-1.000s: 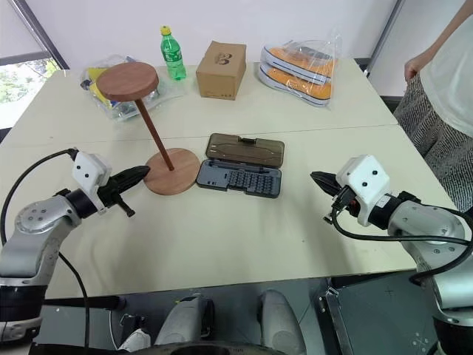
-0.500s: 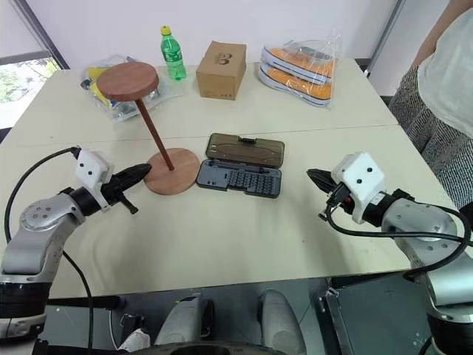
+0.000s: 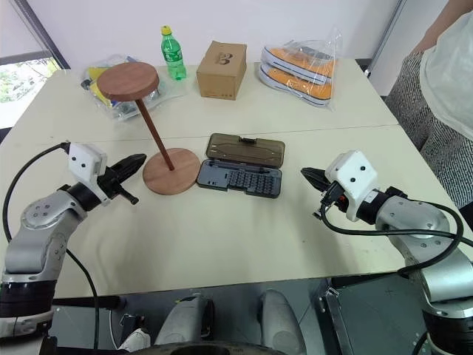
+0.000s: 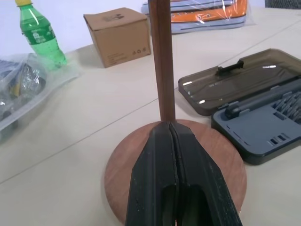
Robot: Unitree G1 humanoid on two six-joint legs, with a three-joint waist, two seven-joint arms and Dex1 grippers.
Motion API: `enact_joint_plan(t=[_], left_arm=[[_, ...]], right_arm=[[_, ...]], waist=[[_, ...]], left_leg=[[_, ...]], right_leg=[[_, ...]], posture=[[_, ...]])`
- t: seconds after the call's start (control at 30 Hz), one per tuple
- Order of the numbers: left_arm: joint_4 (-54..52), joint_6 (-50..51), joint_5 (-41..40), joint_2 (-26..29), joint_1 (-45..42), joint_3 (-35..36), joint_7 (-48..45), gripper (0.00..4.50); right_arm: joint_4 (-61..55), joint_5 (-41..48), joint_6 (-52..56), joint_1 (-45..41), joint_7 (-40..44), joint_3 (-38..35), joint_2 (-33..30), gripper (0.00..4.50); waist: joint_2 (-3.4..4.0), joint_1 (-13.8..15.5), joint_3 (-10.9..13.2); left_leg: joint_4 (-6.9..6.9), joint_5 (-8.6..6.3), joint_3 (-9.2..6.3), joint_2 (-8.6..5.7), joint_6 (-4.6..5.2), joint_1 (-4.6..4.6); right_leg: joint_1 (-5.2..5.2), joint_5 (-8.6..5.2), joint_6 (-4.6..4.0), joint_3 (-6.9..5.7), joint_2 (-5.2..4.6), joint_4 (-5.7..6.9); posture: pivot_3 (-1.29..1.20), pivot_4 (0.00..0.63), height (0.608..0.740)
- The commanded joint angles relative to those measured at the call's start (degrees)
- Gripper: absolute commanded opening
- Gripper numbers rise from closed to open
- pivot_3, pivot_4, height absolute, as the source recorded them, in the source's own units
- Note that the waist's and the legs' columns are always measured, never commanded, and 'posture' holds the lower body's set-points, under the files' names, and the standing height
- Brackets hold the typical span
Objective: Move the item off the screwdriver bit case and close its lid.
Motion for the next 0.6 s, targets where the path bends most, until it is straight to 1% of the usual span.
enact_joint_plan(t=[0.03,0.17,0.2,0.27,0.33,0.37,0.4,0.43,0.47,0.6], left_arm=[[-2.5,-0.1,-0.8,0.1,0.5,1.8,0.5,0.00],[-3.3,0.8,-1.2,-0.4,1.2,1.8,1.0,0.00],[-3.5,0.9,-1.1,-0.5,1.3,1.8,1.2,0.54],[-3.7,1.6,-1.8,-0.8,1.4,2.0,1.4,1.25],[-3.6,1.9,-2.3,-0.8,1.1,2.1,1.6,2.33],[-3.4,1.9,-2.4,-0.8,0.8,2.1,1.8,2.79],[-3.2,1.8,-2.4,-0.9,0.5,2.1,1.8,3.38],[-3.3,1.8,-2.3,-0.9,0.4,2.1,2.0,3.77],[-3.2,1.7,-2.2,-1.0,0.3,2.0,2.1,4.41],[-2.5,1.4,-2.1,-2.2,-0.8,1.6,3.1,4.46]], right_arm=[[-0.2,-0.2,-1.5,-1.3,0.3,-0.3,0.2,0.02],[0.4,-0.2,-1.8,-2.1,0.4,0.3,0.3,0.02],[0.6,-0.3,-1.8,-2.2,0.5,0.4,0.3,0.00],[0.8,-0.4,-1.9,-2.4,0.5,0.6,0.4,0.00],[0.9,-0.4,-2.0,-2.6,0.6,0.7,0.4,0.00],[1.0,-0.4,-2.0,-2.6,0.6,0.8,0.4,0.00],[1.0,-0.5,-2.0,-2.7,0.7,0.8,0.4,0.00],[1.1,-0.5,-2.1,-2.7,0.7,0.8,0.4,0.00],[1.1,-0.5,-2.1,-2.7,0.8,0.8,0.3,0.00],[1.2,-0.6,-2.3,-2.7,0.9,0.8,0.1,0.00]], waist=[[0.00,0.0,0.0],[0.00,0.0,0.0],[0.00,0.0,0.0],[0.00,0.0,0.0],[0.00,0.0,0.0],[0.00,0.0,0.0],[0.00,0.0,0.0],[0.00,0.0,0.0],[0.00,0.0,0.0],[0.00,0.0,0.0]], left_leg=[[0.00,0.00,0.00,0.00,0.00,0.00],[0.00,0.00,0.00,0.00,0.00,0.00],[0.00,0.00,0.00,0.00,0.00,0.00],[0.00,0.00,-0.01,0.00,0.00,0.00],[0.00,0.00,-0.01,0.00,0.00,0.00],[0.00,0.00,0.00,0.00,0.00,0.00],[0.00,0.00,0.00,0.00,0.00,0.00],[0.00,0.00,0.00,0.00,0.00,0.00],[0.00,0.00,0.00,0.00,0.00,0.00],[0.00,0.00,-0.01,0.00,0.00,0.00]], right_leg=[[0.00,0.00,0.00,0.00,0.00,0.00],[0.00,0.00,0.00,0.00,0.00,0.00],[0.00,0.00,0.00,0.00,0.00,0.00],[0.00,0.00,0.00,0.00,0.00,0.00],[0.00,0.00,0.00,0.00,0.00,0.00],[0.00,0.00,0.00,0.00,0.00,0.00],[0.00,0.00,0.00,0.00,0.00,0.00],[0.00,0.00,0.00,0.00,0.00,0.00],[0.00,0.00,0.00,0.00,0.00,0.00],[0.00,0.00,0.00,0.00,0.00,0.00]], posture=[[0.00,0.150,0.740],[0.00,0.150,0.740],[0.00,0.150,0.740],[0.00,0.150,0.740],[0.00,0.150,0.740],[0.00,0.150,0.740],[0.00,0.150,0.740],[0.00,0.150,0.740],[0.00,0.150,0.740],[0.00,0.150,0.740]])
